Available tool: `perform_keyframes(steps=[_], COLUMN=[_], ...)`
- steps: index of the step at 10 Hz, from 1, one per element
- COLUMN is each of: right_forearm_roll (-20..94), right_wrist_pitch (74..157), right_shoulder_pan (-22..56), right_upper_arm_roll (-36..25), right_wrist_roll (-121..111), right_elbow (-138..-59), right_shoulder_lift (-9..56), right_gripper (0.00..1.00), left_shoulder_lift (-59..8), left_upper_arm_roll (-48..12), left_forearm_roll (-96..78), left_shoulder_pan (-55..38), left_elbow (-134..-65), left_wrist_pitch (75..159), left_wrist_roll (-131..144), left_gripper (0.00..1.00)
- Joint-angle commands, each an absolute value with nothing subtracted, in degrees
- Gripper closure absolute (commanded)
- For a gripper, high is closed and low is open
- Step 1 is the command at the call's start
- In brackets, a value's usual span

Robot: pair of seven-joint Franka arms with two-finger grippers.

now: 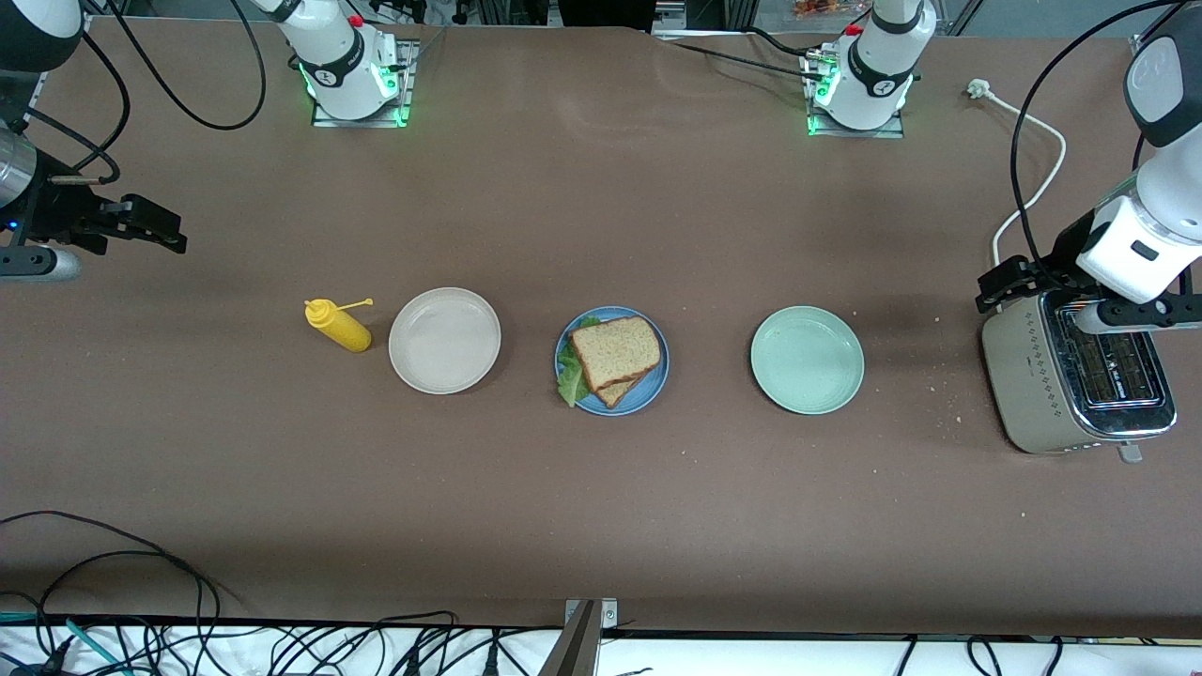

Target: Make sandwich in blue plate with both arms

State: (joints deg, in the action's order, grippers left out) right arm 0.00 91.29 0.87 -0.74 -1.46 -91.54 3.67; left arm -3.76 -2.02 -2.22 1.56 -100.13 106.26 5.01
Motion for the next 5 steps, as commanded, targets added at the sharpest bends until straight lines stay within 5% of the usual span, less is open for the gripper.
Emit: perform_keyframes(steps=[1,5], right_forearm_roll=[0.4,0.6], right_wrist_pitch=[91.1,91.3], right_shoulder_pan=[0.9,0.9], right_upper_arm_roll=[-0.7,-0.7], right_wrist_roll=[-2.1,-2.0], right_elbow=[-90.4,-90.4], right_shoulder_lift=[4.1,4.1], right_gripper=[0.00,0.00], left_shoulder_lift=[-3.4,-4.0], left_upper_arm_roll=[-2.4,-6.2], left_forearm_roll=[-3.7,-3.2], left_shoulder_pan=[2.3,5.5], left_elbow=[-99.2,-98.6], left_wrist_pitch=[105.3,105.1], left_wrist_roll=[2.9,3.0], left_gripper=[0.00,0.00])
